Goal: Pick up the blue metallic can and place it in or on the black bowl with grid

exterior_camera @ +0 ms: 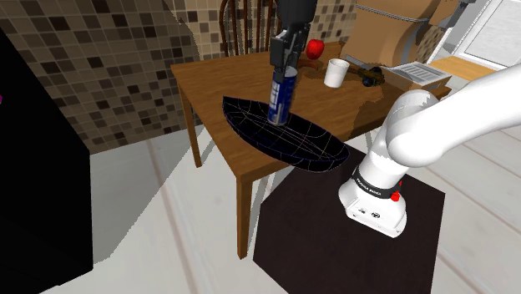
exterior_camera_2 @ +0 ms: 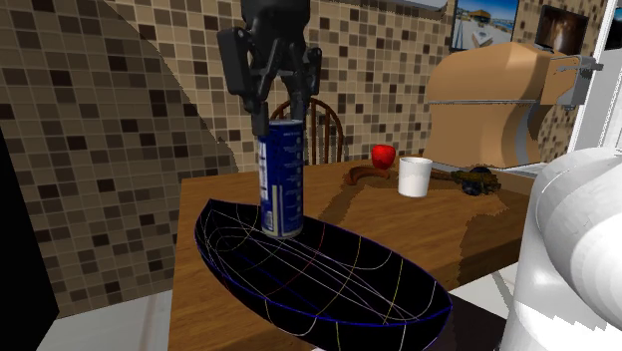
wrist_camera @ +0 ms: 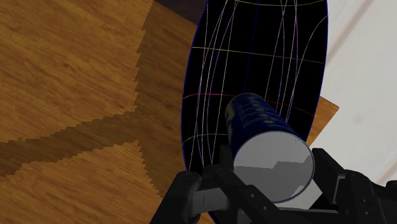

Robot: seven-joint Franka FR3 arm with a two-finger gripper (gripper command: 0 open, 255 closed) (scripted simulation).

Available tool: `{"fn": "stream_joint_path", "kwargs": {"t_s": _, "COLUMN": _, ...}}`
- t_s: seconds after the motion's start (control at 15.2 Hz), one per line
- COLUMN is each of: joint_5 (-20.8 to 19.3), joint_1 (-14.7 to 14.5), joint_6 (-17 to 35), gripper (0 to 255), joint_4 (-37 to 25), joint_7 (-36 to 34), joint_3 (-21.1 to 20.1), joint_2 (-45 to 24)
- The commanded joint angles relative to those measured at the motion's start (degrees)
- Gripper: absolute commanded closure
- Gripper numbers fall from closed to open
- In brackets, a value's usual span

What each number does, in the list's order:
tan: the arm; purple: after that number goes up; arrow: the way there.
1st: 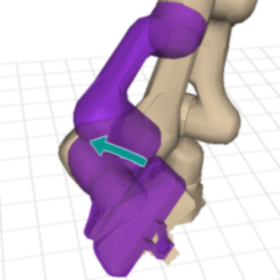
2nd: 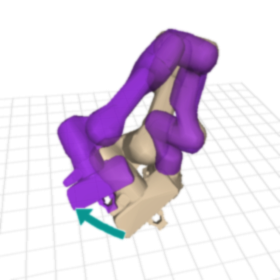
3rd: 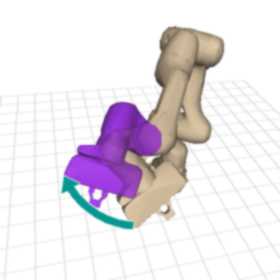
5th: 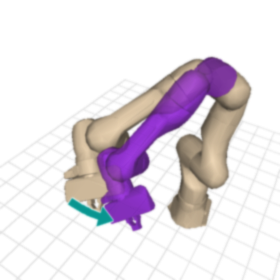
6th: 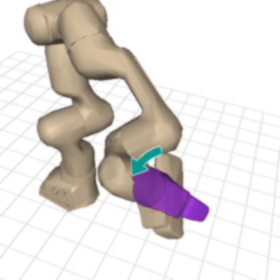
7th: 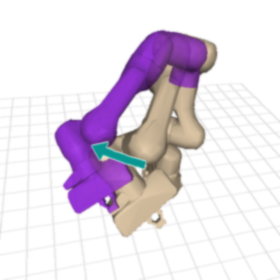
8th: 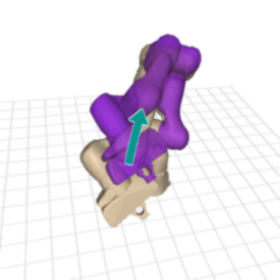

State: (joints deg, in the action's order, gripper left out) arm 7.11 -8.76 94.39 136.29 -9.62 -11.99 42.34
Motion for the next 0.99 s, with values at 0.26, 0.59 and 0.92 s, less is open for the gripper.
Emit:
{"fn": "stream_joint_path", "kwargs": {"t_s": 0.26, "joint_5": 0.0, "joint_1": 0.0, "joint_6": 0.05, "gripper": 0, "joint_4": 0.03, "joint_7": 0.01, "joint_3": 0.01, "joint_2": 0.01}}
{"fn": "stream_joint_path", "kwargs": {"t_s": 0.59, "joint_5": -0.18, "joint_1": 0.1, "joint_6": -1.75, "gripper": 0, "joint_4": -2.13, "joint_7": -0.05, "joint_3": 0.17, "joint_2": -0.34}}
{"fn": "stream_joint_path", "kwargs": {"t_s": 0.92, "joint_5": -0.64, "joint_1": 0.38, "joint_6": -6.69, "gripper": 0, "joint_4": -8.42, "joint_7": -0.25, "joint_3": 0.55, "joint_2": -1.69}}
